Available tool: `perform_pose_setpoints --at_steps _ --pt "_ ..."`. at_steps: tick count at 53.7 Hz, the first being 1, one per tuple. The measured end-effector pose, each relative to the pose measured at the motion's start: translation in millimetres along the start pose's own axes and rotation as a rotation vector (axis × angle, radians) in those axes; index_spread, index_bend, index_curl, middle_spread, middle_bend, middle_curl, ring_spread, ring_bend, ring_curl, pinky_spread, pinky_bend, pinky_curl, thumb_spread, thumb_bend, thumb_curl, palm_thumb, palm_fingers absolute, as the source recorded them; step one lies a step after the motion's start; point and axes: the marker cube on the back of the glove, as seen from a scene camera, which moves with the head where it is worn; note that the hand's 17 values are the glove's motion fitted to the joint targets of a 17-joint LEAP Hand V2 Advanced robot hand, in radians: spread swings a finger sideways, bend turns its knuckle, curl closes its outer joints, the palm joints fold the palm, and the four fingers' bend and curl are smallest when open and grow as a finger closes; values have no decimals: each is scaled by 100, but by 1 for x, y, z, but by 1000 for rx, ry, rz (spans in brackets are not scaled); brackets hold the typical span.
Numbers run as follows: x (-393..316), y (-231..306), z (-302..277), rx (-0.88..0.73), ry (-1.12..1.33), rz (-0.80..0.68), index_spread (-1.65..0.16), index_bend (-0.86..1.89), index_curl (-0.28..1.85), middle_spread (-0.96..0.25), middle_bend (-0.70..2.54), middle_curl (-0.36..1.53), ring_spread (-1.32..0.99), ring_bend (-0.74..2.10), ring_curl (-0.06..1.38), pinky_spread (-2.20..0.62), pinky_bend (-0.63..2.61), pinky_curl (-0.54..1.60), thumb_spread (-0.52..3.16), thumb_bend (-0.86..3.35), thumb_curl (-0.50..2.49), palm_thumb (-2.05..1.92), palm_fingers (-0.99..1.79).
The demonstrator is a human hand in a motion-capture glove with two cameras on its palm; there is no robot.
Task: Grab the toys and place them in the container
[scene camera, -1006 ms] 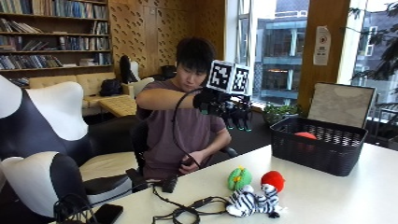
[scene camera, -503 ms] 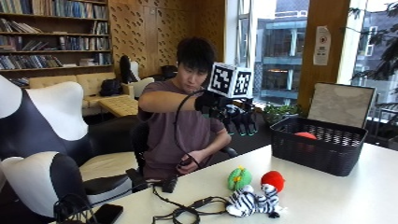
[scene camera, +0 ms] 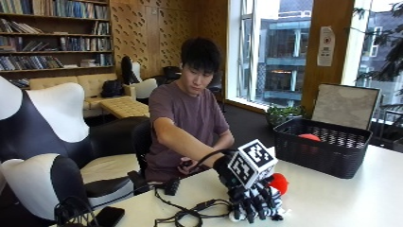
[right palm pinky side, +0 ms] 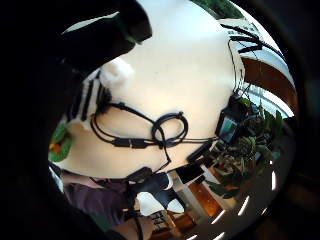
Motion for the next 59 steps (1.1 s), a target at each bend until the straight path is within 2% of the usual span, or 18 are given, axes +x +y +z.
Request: perform_pose_setpoints --at_steps 3,7,12,18,22,27,34,35,37,42,50,59 --pt "-1 -10 17 2 -1 10 -15 6 18 3 16 26 3 54 25 3 98 39 137 1 27 0 -18" --pt "0 -19 24 98 -14 43 -14 1 15 7 21 29 3 59 27 3 101 40 135 2 29 5 -12" --pt "2 -25 24 150 -49 43 -15 4 13 1 38 35 -2 76 31 1 102 39 134 7 33 19 13" --pt "1 -29 23 249 -83 12 -20 17 15 -2 48 39 -10 84 32 -2 97 36 132 13 37 34 28" --pt "2 -34 26 346 -111 14 -23 25 18 -11 61 43 -21 94 34 -8 87 32 132 16 41 44 54" --pt "4 -39 26 404 -149 19 -24 31 23 -18 73 50 -30 104 39 -18 85 33 115 19 49 58 72" --pt "4 -42 17 392 -172 18 -28 48 31 -24 89 59 -38 109 44 -30 87 36 89 18 60 67 98" --pt "3 -41 13 386 -176 17 -28 43 30 -25 85 58 -39 107 43 -30 87 36 87 17 60 67 85" --pt "2 -37 2 373 -181 13 -30 56 35 -26 94 63 -40 111 46 -33 86 37 79 17 63 68 103" --pt "-4 -22 -28 395 -179 4 -32 69 42 -27 101 68 -42 113 49 -35 82 38 64 17 69 70 107" --pt "-28 28 -123 527 -152 -20 -32 79 53 -28 107 74 -44 118 54 -38 84 41 45 15 76 71 106" --pt "-84 96 -224 676 -172 -130 -32 84 62 -28 111 79 -44 122 58 -38 87 44 30 13 82 70 103"
